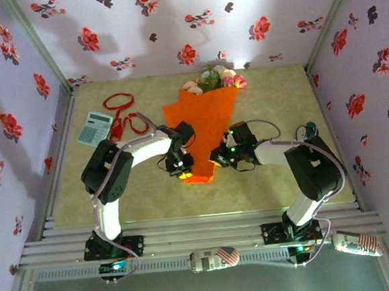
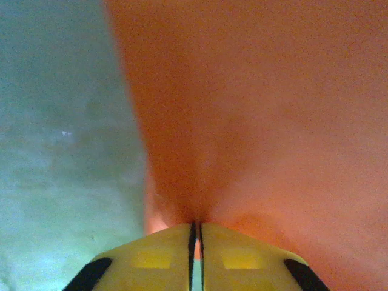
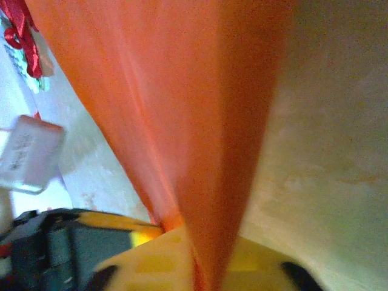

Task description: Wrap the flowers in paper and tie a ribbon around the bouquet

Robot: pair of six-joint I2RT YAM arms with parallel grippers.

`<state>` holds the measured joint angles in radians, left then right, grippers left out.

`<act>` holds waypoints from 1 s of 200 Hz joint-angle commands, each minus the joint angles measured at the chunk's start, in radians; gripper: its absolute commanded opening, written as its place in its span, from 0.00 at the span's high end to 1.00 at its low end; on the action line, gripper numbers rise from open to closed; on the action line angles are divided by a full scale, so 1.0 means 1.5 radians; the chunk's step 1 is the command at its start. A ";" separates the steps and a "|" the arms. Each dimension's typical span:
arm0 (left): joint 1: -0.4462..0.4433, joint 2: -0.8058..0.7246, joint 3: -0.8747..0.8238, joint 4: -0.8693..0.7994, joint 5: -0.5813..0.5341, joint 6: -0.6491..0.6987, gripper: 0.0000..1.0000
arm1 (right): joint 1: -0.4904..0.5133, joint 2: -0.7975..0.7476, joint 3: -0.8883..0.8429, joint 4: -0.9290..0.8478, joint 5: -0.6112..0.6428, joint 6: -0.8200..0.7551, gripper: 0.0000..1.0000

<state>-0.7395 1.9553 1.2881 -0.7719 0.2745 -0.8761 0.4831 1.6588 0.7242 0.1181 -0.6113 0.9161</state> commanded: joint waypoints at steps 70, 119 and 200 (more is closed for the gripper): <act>0.004 0.034 -0.066 0.040 -0.003 0.001 0.93 | 0.108 -0.088 -0.103 0.027 0.032 0.087 0.61; 0.005 0.041 -0.069 0.042 0.000 0.007 0.93 | 0.112 -0.085 -0.115 0.048 0.058 0.100 1.00; 0.005 0.042 -0.070 0.039 0.003 0.014 0.94 | 0.132 -0.076 -0.117 0.083 0.057 0.121 0.68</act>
<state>-0.7204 1.9312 1.2407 -0.7136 0.3103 -0.8761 0.6647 1.5265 0.5468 0.2005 -0.5365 1.0798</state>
